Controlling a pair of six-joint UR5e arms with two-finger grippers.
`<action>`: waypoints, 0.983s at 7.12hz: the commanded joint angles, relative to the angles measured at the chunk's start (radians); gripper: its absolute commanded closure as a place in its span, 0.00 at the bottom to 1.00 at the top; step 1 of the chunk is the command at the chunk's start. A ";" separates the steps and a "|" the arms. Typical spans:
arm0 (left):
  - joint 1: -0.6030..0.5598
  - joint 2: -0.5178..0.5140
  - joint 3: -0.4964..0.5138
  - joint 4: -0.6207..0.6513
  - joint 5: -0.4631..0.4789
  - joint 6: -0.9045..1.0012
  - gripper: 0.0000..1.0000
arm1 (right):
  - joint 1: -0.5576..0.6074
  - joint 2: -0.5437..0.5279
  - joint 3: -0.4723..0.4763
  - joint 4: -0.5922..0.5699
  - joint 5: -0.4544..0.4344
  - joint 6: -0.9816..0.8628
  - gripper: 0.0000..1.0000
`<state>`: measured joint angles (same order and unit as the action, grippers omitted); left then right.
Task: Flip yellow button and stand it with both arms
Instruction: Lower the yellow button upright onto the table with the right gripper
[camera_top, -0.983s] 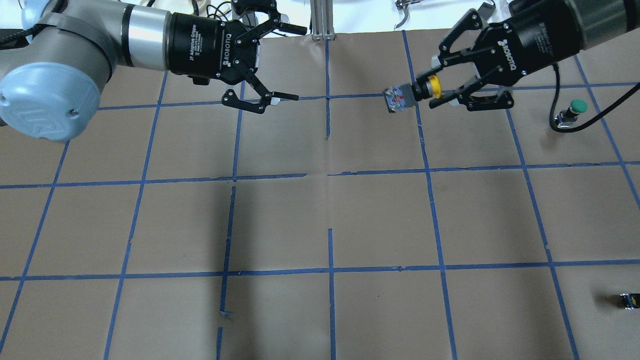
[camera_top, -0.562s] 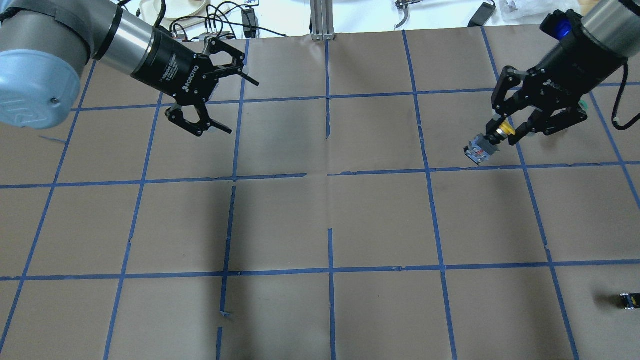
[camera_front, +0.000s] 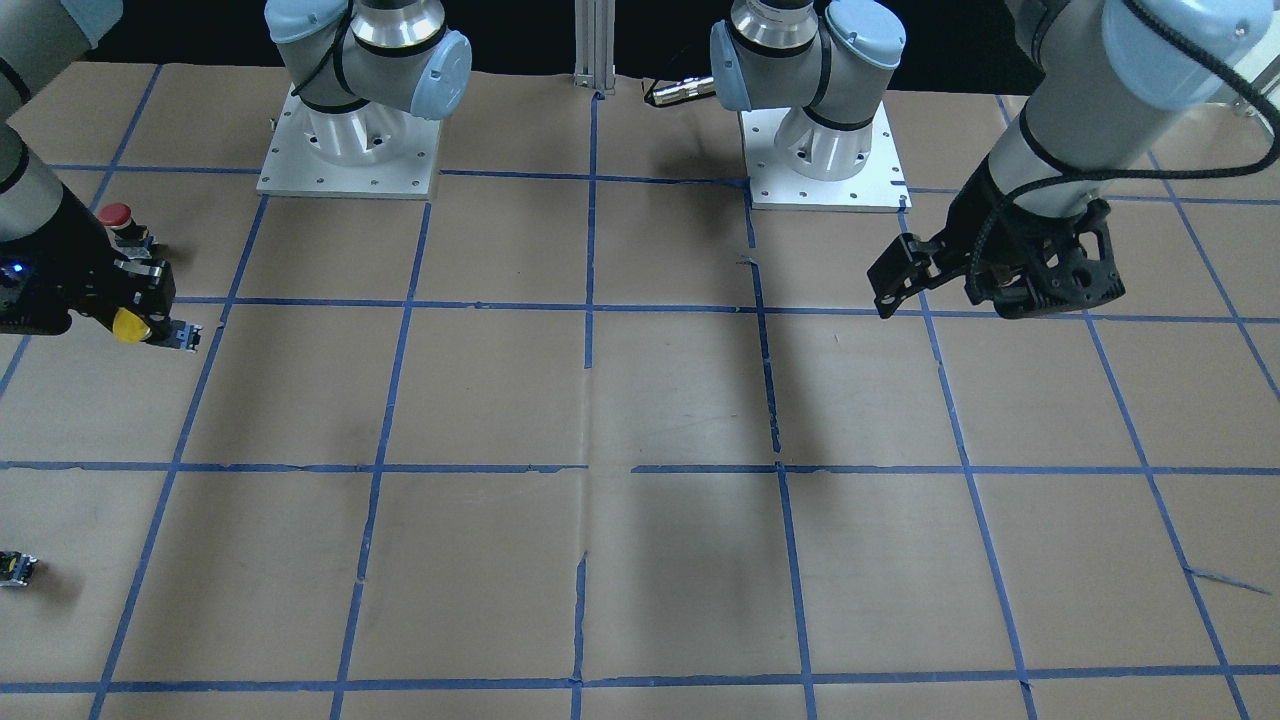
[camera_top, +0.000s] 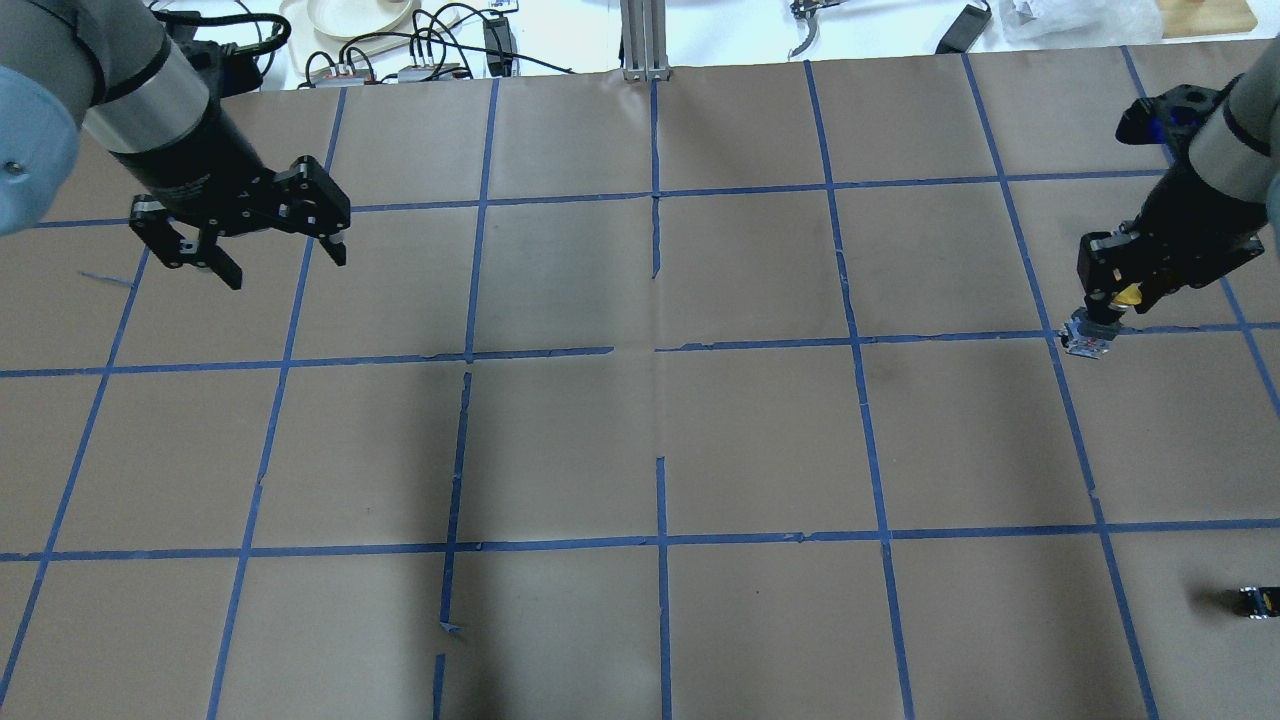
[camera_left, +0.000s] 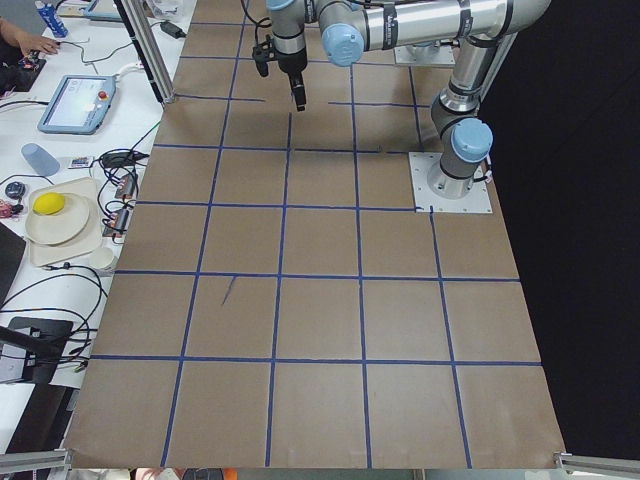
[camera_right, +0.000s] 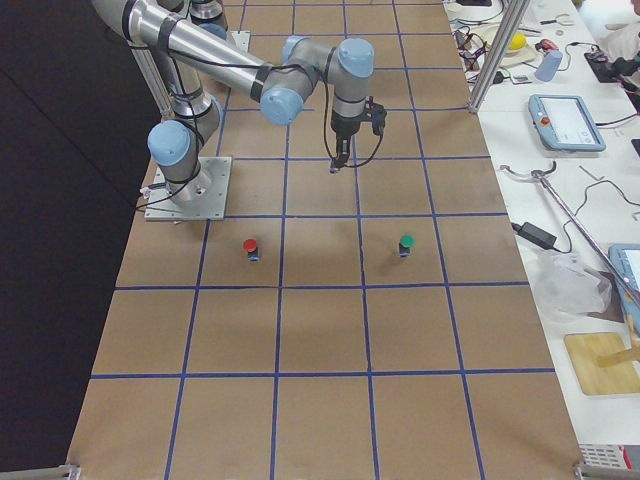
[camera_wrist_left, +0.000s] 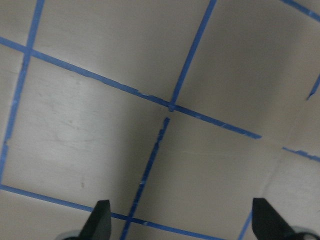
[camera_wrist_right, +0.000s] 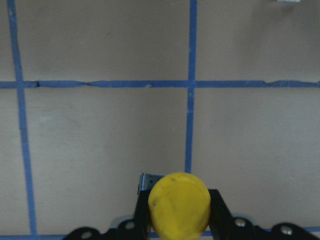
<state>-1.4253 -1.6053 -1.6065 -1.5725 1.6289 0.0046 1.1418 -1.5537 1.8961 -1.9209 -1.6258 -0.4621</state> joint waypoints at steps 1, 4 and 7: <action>-0.015 0.002 -0.012 -0.004 0.126 0.052 0.00 | -0.184 0.009 0.162 -0.316 0.051 -0.290 0.96; -0.043 0.051 -0.016 -0.033 0.022 0.052 0.00 | -0.368 0.113 0.250 -0.548 0.198 -0.472 0.96; -0.080 0.067 -0.058 -0.021 0.016 0.046 0.00 | -0.410 0.141 0.346 -0.688 0.195 -0.494 0.95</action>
<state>-1.4937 -1.5447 -1.6545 -1.5989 1.6482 0.0520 0.7468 -1.4199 2.2133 -2.5639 -1.4309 -0.9466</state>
